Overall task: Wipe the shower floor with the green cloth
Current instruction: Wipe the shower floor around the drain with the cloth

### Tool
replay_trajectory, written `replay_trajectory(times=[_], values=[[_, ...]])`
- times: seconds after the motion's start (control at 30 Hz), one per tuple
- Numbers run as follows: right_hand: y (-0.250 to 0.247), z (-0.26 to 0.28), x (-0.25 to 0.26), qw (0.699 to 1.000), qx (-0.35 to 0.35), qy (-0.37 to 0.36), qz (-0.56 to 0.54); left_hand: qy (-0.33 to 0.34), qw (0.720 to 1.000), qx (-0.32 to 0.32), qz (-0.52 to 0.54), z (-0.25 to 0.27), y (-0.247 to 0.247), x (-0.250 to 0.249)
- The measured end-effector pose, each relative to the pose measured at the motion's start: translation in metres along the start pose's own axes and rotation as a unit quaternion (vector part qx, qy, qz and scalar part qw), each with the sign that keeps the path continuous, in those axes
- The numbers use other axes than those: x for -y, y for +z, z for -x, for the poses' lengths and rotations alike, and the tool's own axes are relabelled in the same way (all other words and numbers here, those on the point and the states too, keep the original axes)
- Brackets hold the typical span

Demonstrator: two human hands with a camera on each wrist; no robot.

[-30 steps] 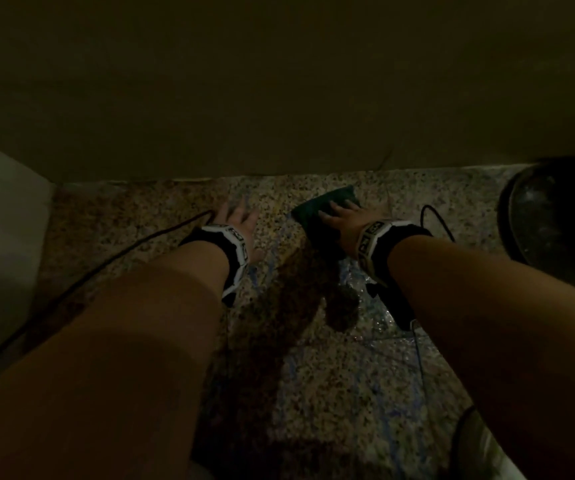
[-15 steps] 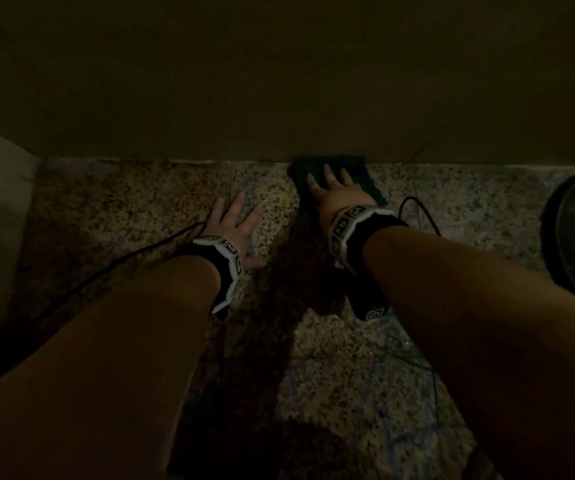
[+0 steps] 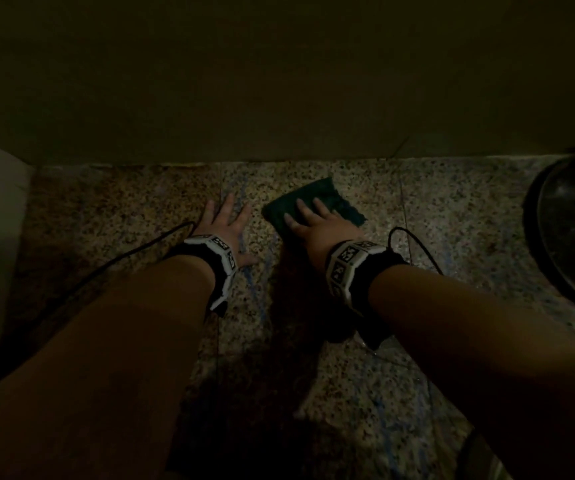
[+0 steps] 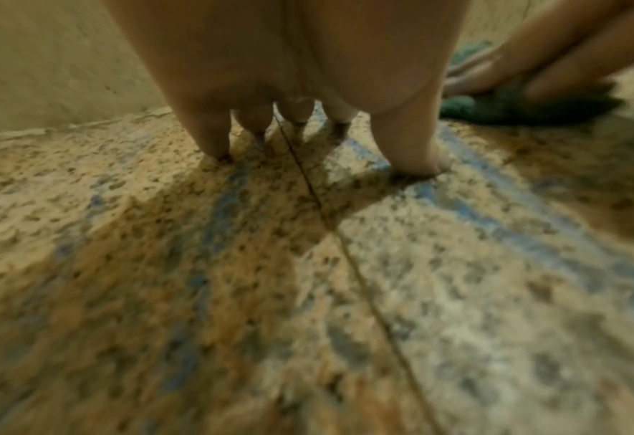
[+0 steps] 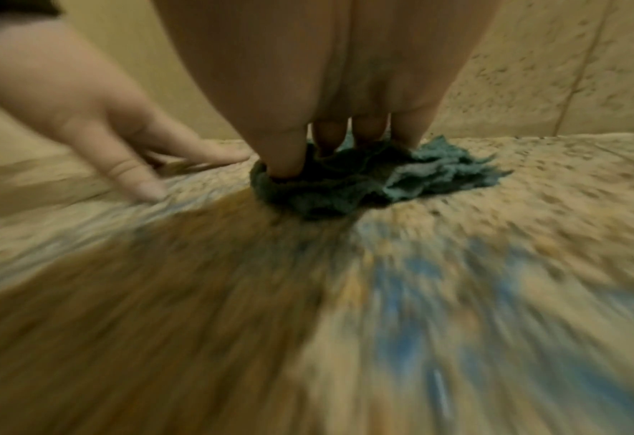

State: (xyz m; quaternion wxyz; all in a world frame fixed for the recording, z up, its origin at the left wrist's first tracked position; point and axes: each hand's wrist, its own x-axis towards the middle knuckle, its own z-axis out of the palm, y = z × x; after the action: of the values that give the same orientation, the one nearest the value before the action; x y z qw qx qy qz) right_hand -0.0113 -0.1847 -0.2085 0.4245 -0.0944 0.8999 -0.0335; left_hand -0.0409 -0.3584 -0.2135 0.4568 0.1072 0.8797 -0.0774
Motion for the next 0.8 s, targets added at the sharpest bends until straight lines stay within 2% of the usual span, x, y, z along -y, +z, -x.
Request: replay_trajectory(times=[0.13,0.3,0.5,0.6,0.63,0.7,0.77,0.8], values=[[-0.027,-0.023,0.003,1.0,0.015,-0.002,0.006,0.01,1.0,-0.004,0.0,-0.006,0.004,0.004],[-0.048,-0.039,0.011,0.999,-0.004,0.004,-0.038,0.012,1.0,0.0,0.002,-0.013,0.007,0.008],[-0.033,-0.028,0.019,0.999,0.027,0.016,-0.029,0.015,1.0,-0.008,0.005,-0.008,0.006,0.007],[-0.016,-0.012,0.022,0.999,0.031,-0.009,-0.028,0.003,1.0,-0.016,0.0,-0.004,0.005,0.003],[-0.011,-0.005,0.019,0.999,0.011,-0.023,-0.041,-0.002,1.0,-0.024,0.003,-0.002,0.006,0.001],[-0.008,0.008,0.006,0.991,-0.074,-0.037,-0.103,-0.006,0.998,-0.046,0.029,0.003,0.009,-0.001],[-0.008,0.013,-0.018,0.975,-0.166,0.008,-0.146,0.004,0.996,-0.075,0.046,0.008,0.01,-0.005],[-0.008,0.012,-0.033,0.971,-0.187,0.049,-0.142,0.018,0.994,-0.096,0.041,0.009,0.008,-0.009]])
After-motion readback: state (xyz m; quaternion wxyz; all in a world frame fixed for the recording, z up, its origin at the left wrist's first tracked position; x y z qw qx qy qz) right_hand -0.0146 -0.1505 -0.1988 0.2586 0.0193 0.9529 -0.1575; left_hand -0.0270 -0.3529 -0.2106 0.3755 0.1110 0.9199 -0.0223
